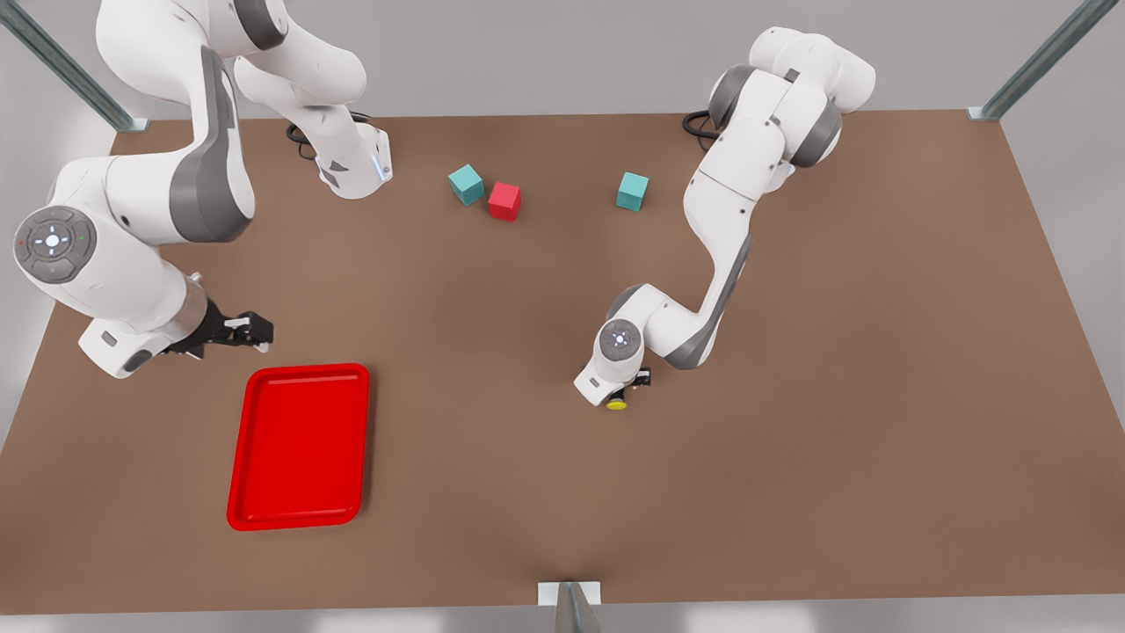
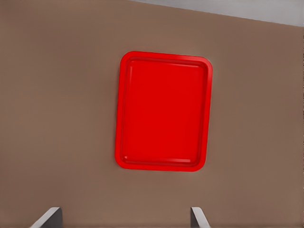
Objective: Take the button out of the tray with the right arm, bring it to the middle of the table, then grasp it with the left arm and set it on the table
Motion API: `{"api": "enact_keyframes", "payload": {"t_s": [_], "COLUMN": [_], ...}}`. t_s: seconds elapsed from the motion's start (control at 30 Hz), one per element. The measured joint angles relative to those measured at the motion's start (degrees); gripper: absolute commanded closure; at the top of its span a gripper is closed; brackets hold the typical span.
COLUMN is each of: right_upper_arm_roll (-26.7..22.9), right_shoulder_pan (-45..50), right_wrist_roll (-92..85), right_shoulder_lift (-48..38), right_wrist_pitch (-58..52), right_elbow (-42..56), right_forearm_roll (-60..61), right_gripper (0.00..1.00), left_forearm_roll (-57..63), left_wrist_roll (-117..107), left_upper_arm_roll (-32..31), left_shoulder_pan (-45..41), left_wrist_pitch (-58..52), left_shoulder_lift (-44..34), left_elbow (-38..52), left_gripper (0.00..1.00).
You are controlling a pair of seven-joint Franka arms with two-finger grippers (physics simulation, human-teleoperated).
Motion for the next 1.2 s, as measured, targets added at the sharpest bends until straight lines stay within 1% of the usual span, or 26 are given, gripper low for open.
{"api": "enact_keyframes", "payload": {"t_s": [0.03, 0.07, 0.1, 0.13, 0.17, 0.2, 0.23, 0.37, 0.47, 0.53, 0.67, 0.77, 0.83, 0.9, 0.97, 1.07, 1.2], "right_upper_arm_roll": [0.01, 0.04, 0.11, 0.19, 0.26, 0.30, 0.28, 0.07, 0.13, 0.17, 0.32, 0.38, 1.19, 1.46, 1.52, 1.47, 1.46], "right_shoulder_pan": [0.03, 0.08, 0.20, 0.30, 0.35, 0.40, 0.31, 0.05, 0.22, 0.26, 0.38, 0.37, 0.35, 0.09, -0.11, -0.38, 0.10], "right_wrist_roll": [-0.09, -0.18, -0.26, -0.33, -0.39, -0.45, -0.51, -0.72, -0.86, -0.94, -1.05, -1.12, -1.15, -1.19, -1.22, -1.27, -1.32], "right_shoulder_lift": [-0.02, -0.06, -0.09, -0.19, -0.27, -0.30, -0.34, -0.44, -0.47, -0.41, -0.26, -0.51, -0.66, -0.59, -0.39, 0.12, 0.54], "right_wrist_pitch": [-0.01, -0.03, -0.05, -0.06, -0.03, 0.05, 0.16, 0.90, 1.27, 1.42, 1.66, 1.76, 1.73, 1.72, 1.71, 1.70, 1.79], "right_elbow": [0.00, 0.00, 0.00, 0.01, 0.04, 0.06, 0.07, 0.09, 0.09, 0.09, 0.09, 0.13, 0.10, 0.09, 0.05, -0.10, -0.26], "right_forearm_roll": [-0.11, -0.19, -0.24, -0.27, -0.27, -0.29, -0.30, -0.36, -0.38, -0.42, -1.90, -2.33, -2.41, -2.42, -2.43, -2.51, -2.70], "right_gripper": [0.00, 0.00, 0.00, 0.00, 0.00, 0.00, 0.00, 0.00, 0.00, 0.00, 0.00, 0.00, 0.00, 0.00, 0.00, 0.00, 0.00], "left_forearm_roll": [0.00, 0.00, 0.01, 0.04, 0.17, 0.37, 0.56, 0.94, 0.89, 0.70, 0.53, 0.43, 1.01, 4.14, 9.48, 21.22, 35.47], "left_wrist_roll": [-0.01, -0.04, -0.08, -0.13, -0.25, -0.45, -0.68, -1.41, -1.76, -2.19, -5.43, -9.89, -13.20, -17.41, -22.57, -32.74, -47.26], "left_upper_arm_roll": [0.00, 0.00, 0.00, -0.04, -0.07, -0.05, -0.03, 0.26, 0.44, 0.48, 0.71, 0.48, 1.22, 4.63, 6.65, 7.34, 7.83], "left_shoulder_pan": [0.00, 0.00, 0.02, 0.08, 0.17, 0.22, 0.28, 1.18, 2.87, 4.91, 8.29, 8.10, 6.61, 2.90, 1.38, -0.13, -4.11], "left_wrist_pitch": [0.02, 0.03, 0.01, -0.06, -0.16, -0.29, -0.49, -2.75, -7.33, -10.78, -15.60, -17.25, -16.90, -16.11, -15.17, -13.97, -16.21], "left_shoulder_lift": [0.00, 0.00, -0.02, -0.07, -0.15, -0.27, -0.43, -1.94, -3.50, -5.94, -11.51, -12.30, -10.74, -8.49, -7.35, -5.01, -0.36], "left_elbow": [-0.01, 0.03, 0.05, 0.08, 0.12, 0.14, 0.21, 0.96, 5.05, 6.98, 7.74, 8.46, 9.55, 11.75, 12.37, 12.72, 12.70], "left_gripper": [0.17, 0.35, 0.49, 0.59, 0.67, 0.72, 0.74, 0.74, 0.74, 0.74, 0.74, 0.74, 0.74, 0.74, 0.74, 0.74, 0.74]}}
